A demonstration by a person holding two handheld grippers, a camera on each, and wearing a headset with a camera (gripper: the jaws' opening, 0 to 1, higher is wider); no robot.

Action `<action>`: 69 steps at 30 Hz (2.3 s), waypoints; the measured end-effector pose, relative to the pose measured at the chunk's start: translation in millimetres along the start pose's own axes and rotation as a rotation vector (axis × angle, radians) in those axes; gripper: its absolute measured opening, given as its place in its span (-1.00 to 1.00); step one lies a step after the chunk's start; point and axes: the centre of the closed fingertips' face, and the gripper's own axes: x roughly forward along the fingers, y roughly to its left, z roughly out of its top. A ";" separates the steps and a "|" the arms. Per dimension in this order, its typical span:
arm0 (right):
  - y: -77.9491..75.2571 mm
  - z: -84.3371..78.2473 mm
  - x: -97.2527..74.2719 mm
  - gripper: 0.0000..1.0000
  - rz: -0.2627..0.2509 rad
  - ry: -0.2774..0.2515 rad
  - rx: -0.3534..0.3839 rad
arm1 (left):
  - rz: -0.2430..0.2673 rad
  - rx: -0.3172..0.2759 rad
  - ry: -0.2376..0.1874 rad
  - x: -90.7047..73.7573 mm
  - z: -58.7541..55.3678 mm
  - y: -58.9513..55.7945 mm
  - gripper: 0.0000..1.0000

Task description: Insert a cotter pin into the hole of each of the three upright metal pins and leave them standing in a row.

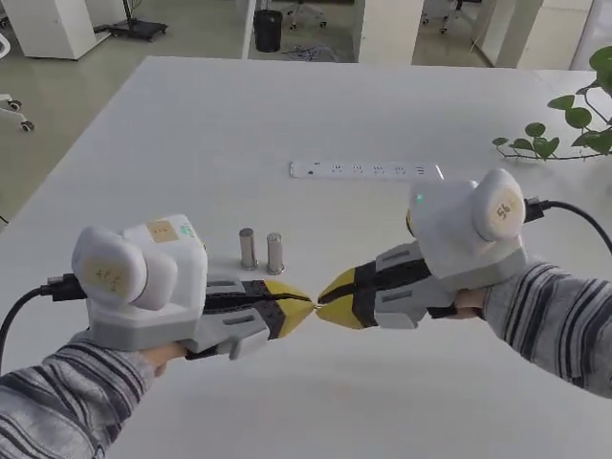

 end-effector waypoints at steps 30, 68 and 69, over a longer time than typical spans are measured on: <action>22.6 -9.3 2.0 -1.00 0.083 0.095 -0.104 | -0.041 -0.041 0.008 1.0 -14.7 -12.2 -1.00; -52.3 -46.2 35.4 -1.00 -0.142 0.320 -0.185 | 0.417 -0.115 0.095 25.3 -75.3 71.7 -0.70; -54.6 -47.3 36.1 -1.00 -0.147 0.328 -0.190 | 0.422 -0.115 0.100 27.2 -76.3 73.3 -0.70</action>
